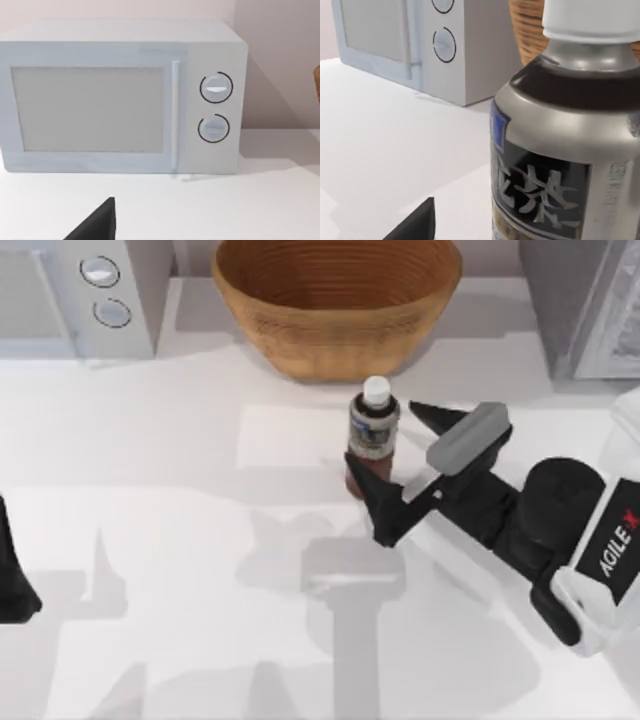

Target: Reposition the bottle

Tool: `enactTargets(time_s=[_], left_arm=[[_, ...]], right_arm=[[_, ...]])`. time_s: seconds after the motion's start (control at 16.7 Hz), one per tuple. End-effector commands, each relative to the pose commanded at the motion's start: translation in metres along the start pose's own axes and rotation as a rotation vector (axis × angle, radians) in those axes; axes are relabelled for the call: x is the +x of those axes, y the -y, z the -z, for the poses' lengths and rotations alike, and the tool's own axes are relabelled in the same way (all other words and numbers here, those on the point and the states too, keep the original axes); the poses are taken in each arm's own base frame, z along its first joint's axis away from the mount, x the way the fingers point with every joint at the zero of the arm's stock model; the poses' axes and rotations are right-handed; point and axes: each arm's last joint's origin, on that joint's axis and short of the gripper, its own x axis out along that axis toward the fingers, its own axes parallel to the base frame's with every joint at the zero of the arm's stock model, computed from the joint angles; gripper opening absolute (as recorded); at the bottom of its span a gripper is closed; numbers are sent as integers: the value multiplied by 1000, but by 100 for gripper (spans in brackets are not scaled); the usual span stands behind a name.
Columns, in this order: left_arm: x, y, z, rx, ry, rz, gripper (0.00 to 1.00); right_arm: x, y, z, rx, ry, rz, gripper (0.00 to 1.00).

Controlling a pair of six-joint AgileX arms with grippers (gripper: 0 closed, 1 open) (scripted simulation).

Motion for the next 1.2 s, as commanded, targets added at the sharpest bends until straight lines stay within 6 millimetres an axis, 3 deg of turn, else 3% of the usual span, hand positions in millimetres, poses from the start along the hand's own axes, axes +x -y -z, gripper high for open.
enactTargets(time_s=[0.42, 0.9, 1.2], left_arm=[[0, 0, 0, 0, 0, 0, 100], [0, 0, 0, 0, 0, 0, 100], [0, 0, 0, 0, 0, 0, 100]], right_arm=[[31, -3, -4, 0, 0, 0, 100], [36, -3, -5, 0, 0, 0, 100], [36, -3, -5, 0, 0, 0, 62]])
